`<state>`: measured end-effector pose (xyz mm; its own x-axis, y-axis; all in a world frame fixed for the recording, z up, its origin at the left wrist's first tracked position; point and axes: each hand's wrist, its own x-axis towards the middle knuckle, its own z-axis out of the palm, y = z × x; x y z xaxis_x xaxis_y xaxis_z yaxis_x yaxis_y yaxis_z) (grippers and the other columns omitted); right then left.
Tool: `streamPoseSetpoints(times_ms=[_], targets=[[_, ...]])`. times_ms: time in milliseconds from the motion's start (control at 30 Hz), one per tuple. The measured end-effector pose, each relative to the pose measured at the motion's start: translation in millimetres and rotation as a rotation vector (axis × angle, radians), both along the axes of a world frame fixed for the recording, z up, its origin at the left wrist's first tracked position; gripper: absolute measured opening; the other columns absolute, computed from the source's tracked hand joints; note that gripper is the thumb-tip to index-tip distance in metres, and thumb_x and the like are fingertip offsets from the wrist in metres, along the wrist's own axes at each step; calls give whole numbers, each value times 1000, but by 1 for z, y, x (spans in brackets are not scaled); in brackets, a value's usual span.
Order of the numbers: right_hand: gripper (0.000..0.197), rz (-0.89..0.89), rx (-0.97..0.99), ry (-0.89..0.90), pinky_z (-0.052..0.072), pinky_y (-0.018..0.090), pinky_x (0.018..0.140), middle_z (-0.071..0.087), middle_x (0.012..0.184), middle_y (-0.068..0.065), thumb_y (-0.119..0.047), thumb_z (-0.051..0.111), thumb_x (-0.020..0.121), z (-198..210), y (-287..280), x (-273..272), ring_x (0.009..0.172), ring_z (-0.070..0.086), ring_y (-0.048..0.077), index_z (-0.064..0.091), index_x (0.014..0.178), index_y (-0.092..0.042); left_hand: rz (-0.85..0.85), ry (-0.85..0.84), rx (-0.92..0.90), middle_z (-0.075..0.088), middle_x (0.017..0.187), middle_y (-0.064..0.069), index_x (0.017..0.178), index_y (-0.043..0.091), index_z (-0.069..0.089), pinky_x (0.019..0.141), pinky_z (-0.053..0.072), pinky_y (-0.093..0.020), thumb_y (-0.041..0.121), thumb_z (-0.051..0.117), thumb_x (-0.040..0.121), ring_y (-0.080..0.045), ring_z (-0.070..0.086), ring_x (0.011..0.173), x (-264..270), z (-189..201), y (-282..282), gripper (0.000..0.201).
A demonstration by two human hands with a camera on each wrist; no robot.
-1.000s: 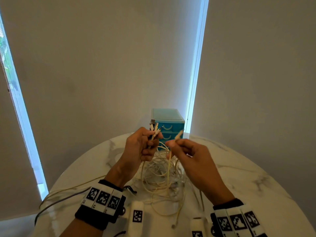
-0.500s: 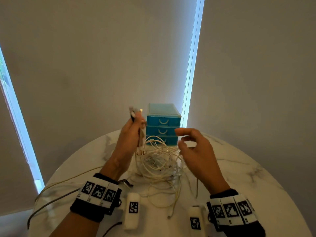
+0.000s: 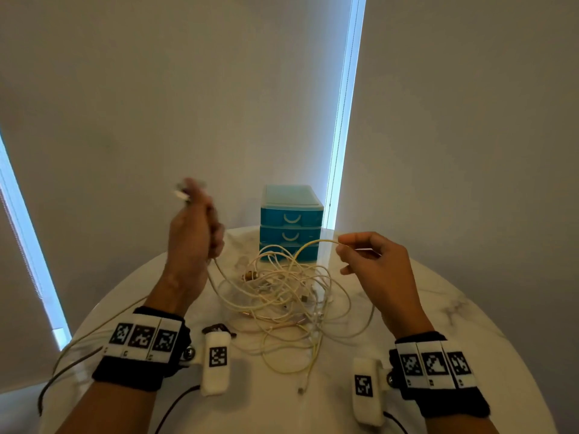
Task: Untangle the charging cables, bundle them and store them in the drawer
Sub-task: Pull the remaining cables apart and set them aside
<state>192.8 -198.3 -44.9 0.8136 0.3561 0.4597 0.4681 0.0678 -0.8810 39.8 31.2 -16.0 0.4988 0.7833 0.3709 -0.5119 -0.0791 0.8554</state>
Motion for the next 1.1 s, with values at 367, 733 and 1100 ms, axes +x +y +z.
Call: streamPoseSetpoints(times_ms=[367, 733, 1100], targets=[[28, 307, 83, 103, 64, 29, 72, 82, 95, 9, -8, 85, 90, 8, 10, -24, 89, 80, 24, 77, 117, -13, -171, 335, 427, 70, 63, 18, 106, 20, 80, 53, 43, -8, 30, 76, 97, 5, 64, 55, 14, -13, -40, 14], [7, 189, -509, -148, 55, 19, 82, 82, 92, -13, -24, 79, 96, -18, 9, 1, 88, 75, 0, 82, 99, -30, -64, -249, -143, 25, 54, 11, 98, 28, 67, 39, 19, -20, 47, 61, 105, -4, 20, 44, 3, -9, 14, 22], [24, 216, 337, 241, 66, 31, 87, 83, 102, 13, -16, 77, 98, 11, 5, -20, 96, 82, 28, 77, 117, -2, -212, 372, 298, 53, 47, 18, 92, 23, 79, 45, 36, -12, 33, 79, 94, 2, 47, 41, 12, -16, -25, 10]])
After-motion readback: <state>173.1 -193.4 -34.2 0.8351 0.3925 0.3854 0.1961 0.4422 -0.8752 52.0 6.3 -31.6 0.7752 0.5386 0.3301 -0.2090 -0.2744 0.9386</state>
